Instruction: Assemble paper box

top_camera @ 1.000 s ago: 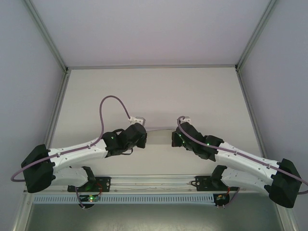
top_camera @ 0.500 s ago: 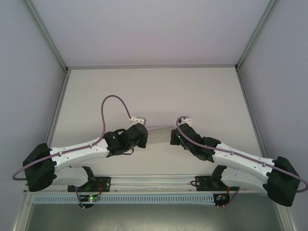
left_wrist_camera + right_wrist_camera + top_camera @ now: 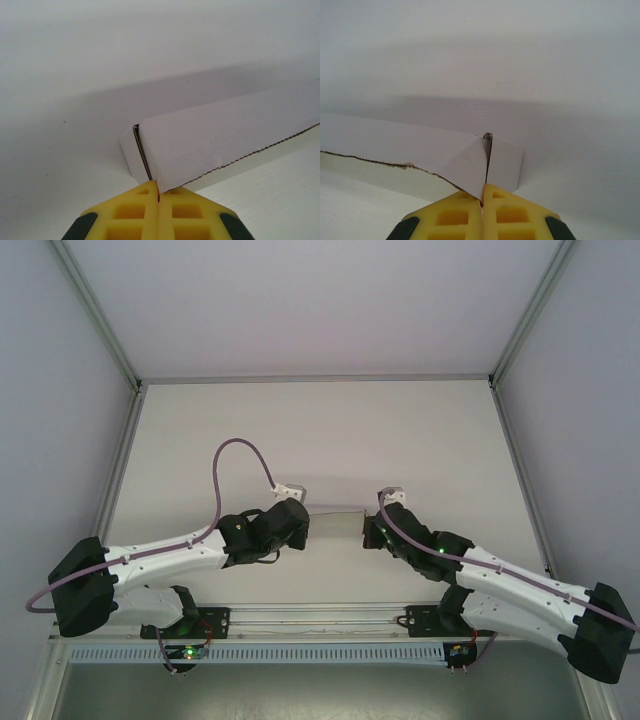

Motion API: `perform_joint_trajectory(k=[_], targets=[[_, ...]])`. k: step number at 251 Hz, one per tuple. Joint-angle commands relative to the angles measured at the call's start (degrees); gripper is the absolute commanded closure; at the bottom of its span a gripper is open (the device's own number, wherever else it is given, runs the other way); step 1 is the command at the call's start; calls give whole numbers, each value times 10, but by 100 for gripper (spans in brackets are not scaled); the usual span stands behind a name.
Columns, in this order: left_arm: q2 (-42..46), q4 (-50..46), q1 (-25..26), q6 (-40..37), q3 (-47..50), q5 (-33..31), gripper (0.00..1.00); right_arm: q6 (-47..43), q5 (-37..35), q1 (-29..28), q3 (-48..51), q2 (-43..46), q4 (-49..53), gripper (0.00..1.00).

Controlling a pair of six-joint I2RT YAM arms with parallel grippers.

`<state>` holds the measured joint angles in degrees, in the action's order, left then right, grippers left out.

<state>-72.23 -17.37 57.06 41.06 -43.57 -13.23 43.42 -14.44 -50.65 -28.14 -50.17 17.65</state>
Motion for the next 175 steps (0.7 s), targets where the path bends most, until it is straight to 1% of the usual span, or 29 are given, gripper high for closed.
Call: perform_joint_trajectory(k=[1, 42, 86, 125, 167, 175], targets=[[-16, -82, 4, 16, 8, -11, 100, -34, 14, 18, 20, -9, 119, 100], [-18, -79, 4, 17, 8, -7, 100, -48, 28, 18, 19, -49, 92, 100], [-20, -77, 4, 20, 7, -10, 100, -40, 6, 12, 15, -85, 118, 100], [-23, -77, 4, 20, 1, -11, 100, -35, 40, 3, 28, -82, 111, 100], [-21, -87, 4, 22, -4, -20, 100, -4, 23, -23, 48, -65, 132, 100], [-22, -87, 4, 23, -5, -22, 100, 0, 12, -23, 51, -59, 133, 96]])
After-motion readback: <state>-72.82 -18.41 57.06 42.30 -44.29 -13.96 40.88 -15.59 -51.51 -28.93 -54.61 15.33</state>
